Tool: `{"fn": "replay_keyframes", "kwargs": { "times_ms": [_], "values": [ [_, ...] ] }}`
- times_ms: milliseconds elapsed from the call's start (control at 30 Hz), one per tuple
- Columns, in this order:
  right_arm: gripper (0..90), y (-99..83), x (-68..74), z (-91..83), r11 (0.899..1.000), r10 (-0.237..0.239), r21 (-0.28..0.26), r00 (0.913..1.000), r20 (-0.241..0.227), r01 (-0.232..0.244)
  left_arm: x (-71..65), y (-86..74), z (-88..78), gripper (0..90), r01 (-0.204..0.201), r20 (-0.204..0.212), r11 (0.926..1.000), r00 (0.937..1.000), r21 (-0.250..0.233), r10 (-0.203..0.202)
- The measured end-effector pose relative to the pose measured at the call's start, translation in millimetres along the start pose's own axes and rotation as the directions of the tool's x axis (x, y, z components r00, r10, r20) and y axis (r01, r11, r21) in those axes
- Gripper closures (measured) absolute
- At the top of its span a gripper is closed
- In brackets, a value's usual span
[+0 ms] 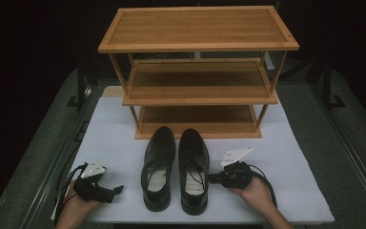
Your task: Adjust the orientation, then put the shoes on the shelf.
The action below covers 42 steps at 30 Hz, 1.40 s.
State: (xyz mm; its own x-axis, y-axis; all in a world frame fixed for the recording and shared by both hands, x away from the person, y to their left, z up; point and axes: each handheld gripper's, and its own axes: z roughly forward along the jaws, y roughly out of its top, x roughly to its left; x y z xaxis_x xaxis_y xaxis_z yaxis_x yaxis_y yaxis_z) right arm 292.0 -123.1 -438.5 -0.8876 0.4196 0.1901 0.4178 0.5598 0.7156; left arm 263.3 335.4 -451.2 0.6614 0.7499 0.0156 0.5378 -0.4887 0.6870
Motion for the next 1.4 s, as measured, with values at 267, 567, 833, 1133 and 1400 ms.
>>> {"fn": "replay_keyframes", "kwargs": {
  "times_ms": [267, 567, 833, 1133, 1400],
  "values": [
    [89.7, 10.3, 4.3, 10.0, 1.0, -0.023, 0.014, 0.9997, -0.012, 0.023, 0.0, 0.0, 0.0, 0.0, 0.0, 0.0, 1.0, 1.0, 0.0, 0.0],
    [89.7, 14.4, 7.3, 14.3, 0.999, -0.041, 0.015, 0.9991, -0.009, 0.041, 0.0, -0.1, 0.0, 0.0, 0.0, 0.0, 1.0, 1.0, -0.001, 0.0],
    [87.8, 13.6, 3.2, -0.6, 0.998, -0.02, -0.054, 0.9997, 0.014, 0.021, 0.0, -0.2, -0.1, 0.0, -0.001, -0.001, 1.0, 1.0, -0.001, 0.001],
    [65.1, 14.7, -0.8, -17.9, 0.993, 0.027, -0.113, 0.9981, 0.055, -0.021, 0.0, 0.0, 0.0, 0.0, -0.001, 0.0, 1.0, 1.0, 0.0, 0.001],
    [44.9, 26.1, 1.6, -36.2, 0.982, 0.093, -0.174, 0.9928, 0.076, -0.078, 0.0, -0.1, 0.0, 0.0, 0.0, 0.0, 1.0, 1.0, -0.001, 0.0]
  ]
}}
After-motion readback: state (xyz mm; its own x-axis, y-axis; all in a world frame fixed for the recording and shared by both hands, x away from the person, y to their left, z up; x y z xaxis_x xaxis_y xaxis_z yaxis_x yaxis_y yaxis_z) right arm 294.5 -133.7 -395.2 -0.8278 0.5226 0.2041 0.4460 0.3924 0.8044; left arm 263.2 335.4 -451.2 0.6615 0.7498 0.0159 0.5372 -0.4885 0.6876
